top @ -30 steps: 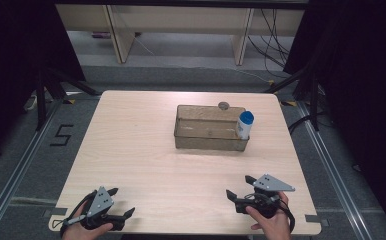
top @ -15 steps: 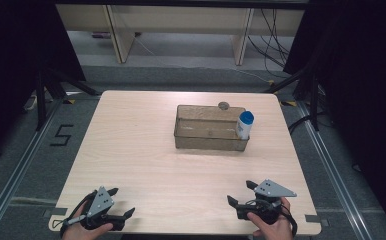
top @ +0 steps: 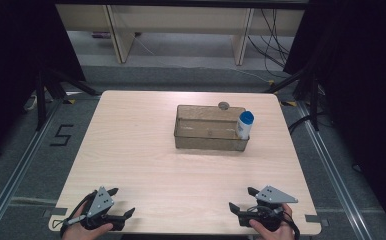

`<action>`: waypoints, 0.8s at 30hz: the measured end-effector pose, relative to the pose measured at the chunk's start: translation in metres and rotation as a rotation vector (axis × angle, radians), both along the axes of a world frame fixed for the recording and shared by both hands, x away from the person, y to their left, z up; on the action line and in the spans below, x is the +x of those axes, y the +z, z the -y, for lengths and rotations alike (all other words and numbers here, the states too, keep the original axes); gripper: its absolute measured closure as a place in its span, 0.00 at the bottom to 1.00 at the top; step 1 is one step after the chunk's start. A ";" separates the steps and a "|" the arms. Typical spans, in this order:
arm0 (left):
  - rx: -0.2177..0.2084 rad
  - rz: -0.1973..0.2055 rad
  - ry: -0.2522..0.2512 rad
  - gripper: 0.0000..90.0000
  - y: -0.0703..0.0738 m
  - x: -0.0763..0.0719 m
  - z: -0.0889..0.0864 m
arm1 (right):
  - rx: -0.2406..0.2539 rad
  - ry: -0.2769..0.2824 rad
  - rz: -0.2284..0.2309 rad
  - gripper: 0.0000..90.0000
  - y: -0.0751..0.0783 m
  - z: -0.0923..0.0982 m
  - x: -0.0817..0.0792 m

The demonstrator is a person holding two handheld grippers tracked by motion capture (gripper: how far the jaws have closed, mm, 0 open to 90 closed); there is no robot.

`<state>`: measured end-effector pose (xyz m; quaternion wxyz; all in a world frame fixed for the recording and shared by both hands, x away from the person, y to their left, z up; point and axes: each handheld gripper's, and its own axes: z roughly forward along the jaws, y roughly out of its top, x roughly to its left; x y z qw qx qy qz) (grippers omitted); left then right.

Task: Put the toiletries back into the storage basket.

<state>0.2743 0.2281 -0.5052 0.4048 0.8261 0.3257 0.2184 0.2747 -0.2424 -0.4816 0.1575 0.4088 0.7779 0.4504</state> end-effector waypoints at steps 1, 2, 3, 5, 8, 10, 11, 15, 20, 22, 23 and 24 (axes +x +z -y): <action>-0.003 0.002 0.000 0.16 0.000 0.000 0.000 | 0.004 -0.013 0.006 0.17 -0.001 0.000 -0.002; 0.008 0.009 -0.001 0.16 0.000 0.001 0.000 | -0.005 0.001 0.004 0.17 -0.001 0.001 -0.002; 0.008 0.012 -0.003 0.16 0.000 0.001 0.000 | -0.003 -0.010 -0.010 0.17 0.000 0.001 -0.004; 0.008 0.011 -0.002 0.16 0.000 0.001 0.000 | -0.003 -0.011 -0.014 0.17 -0.001 0.002 -0.006; -0.003 0.005 0.001 0.16 0.000 0.000 0.000 | -0.013 -0.009 -0.005 0.17 -0.001 0.005 -0.009; -0.010 0.005 0.003 0.16 -0.001 0.000 0.001 | 0.001 -0.021 -0.029 0.17 -0.001 0.004 -0.012; -0.002 0.006 0.000 0.16 0.000 0.000 0.000 | -0.011 -0.010 0.001 0.17 -0.002 0.006 -0.011; 0.009 0.012 -0.001 0.16 0.000 0.001 0.000 | -0.007 -0.021 -0.005 0.17 -0.003 0.005 -0.014; 0.009 0.010 -0.003 0.16 0.000 0.001 0.000 | -0.009 -0.017 -0.017 0.17 -0.003 0.007 -0.017; 0.009 0.012 -0.003 0.16 0.000 0.001 0.000 | -0.015 -0.015 -0.007 0.17 -0.003 0.007 -0.018; 0.008 0.012 -0.002 0.16 0.000 0.001 0.000 | -0.021 -0.018 -0.005 0.17 -0.003 0.007 -0.018; 0.009 0.009 -0.003 0.16 0.000 0.001 0.000 | -0.021 -0.020 -0.001 0.17 -0.004 0.007 -0.018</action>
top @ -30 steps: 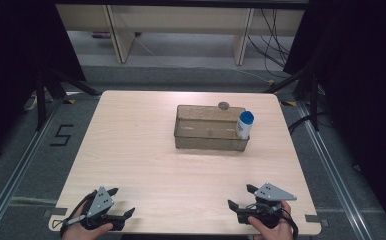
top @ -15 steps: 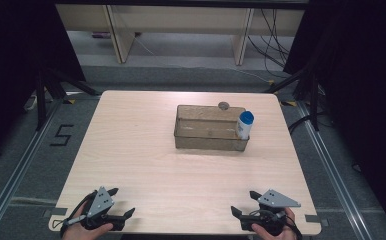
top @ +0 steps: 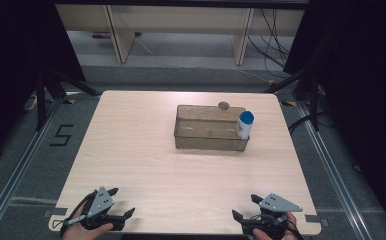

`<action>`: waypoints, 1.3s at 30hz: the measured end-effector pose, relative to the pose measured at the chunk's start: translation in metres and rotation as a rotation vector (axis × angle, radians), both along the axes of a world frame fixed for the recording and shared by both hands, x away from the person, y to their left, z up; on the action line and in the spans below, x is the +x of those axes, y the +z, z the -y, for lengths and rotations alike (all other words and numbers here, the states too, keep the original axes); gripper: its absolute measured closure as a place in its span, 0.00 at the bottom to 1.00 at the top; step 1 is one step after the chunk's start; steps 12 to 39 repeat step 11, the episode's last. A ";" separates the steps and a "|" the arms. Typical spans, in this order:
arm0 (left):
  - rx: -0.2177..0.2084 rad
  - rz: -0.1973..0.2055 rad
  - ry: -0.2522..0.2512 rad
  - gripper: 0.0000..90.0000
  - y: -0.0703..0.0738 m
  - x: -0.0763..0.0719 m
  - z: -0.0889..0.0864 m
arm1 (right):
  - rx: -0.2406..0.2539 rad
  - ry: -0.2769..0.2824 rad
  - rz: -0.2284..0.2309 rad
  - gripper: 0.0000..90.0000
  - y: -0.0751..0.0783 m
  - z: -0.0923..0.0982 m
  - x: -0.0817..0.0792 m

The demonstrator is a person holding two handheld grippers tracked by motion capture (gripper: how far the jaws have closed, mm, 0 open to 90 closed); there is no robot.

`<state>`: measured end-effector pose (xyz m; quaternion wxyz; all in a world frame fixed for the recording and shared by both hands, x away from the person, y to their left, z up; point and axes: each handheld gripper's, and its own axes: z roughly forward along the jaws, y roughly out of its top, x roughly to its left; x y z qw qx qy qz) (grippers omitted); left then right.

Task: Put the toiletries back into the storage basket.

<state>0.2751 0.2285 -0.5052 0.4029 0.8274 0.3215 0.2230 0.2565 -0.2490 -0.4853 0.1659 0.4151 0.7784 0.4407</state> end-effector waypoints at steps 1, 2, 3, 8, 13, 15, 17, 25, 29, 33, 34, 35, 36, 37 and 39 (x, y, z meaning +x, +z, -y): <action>-0.001 0.000 0.000 0.16 0.000 0.000 0.000 | -0.004 0.003 -0.004 0.17 0.000 0.000 0.000; -0.004 -0.003 0.004 0.16 0.000 0.000 0.000 | -0.004 0.003 -0.004 0.17 0.000 0.000 0.000; -0.003 0.000 0.005 0.16 0.000 0.000 0.000 | -0.001 0.004 -0.001 0.17 0.000 0.000 0.000; -0.005 0.002 0.009 0.16 -0.001 0.000 0.001 | -0.006 0.007 -0.008 0.17 0.000 0.000 0.000; -0.002 -0.001 0.005 0.16 0.000 0.000 0.000 | -0.005 0.007 -0.009 0.17 0.000 0.000 0.000; -0.002 -0.001 0.005 0.16 0.000 0.000 0.000 | -0.005 0.007 -0.009 0.17 0.000 0.000 0.000; -0.002 -0.001 0.005 0.16 0.000 0.000 0.000 | -0.005 0.007 -0.009 0.17 0.000 0.000 0.000; -0.002 -0.001 0.005 0.16 0.000 0.000 0.000 | -0.005 0.007 -0.009 0.17 0.000 0.000 0.000; -0.002 -0.001 0.005 0.16 0.000 0.000 0.000 | -0.005 0.007 -0.009 0.17 0.000 0.000 0.000; -0.002 -0.001 0.005 0.16 0.000 0.000 0.000 | -0.005 0.007 -0.009 0.17 0.000 0.000 0.000; -0.002 -0.001 0.005 0.16 0.000 0.000 0.000 | -0.005 0.007 -0.009 0.17 0.000 0.000 0.000; -0.002 -0.001 0.005 0.16 0.000 0.000 0.000 | -0.005 0.007 -0.009 0.17 0.000 0.000 0.000; -0.002 -0.001 0.005 0.16 0.000 0.000 0.000 | -0.005 0.007 -0.009 0.17 0.000 0.000 0.000; -0.002 -0.001 0.005 0.16 0.000 0.000 0.000 | -0.005 0.007 -0.009 0.17 0.000 0.000 0.000; -0.002 -0.001 0.005 0.16 0.000 0.000 0.000 | -0.005 0.007 -0.009 0.17 0.000 0.000 0.000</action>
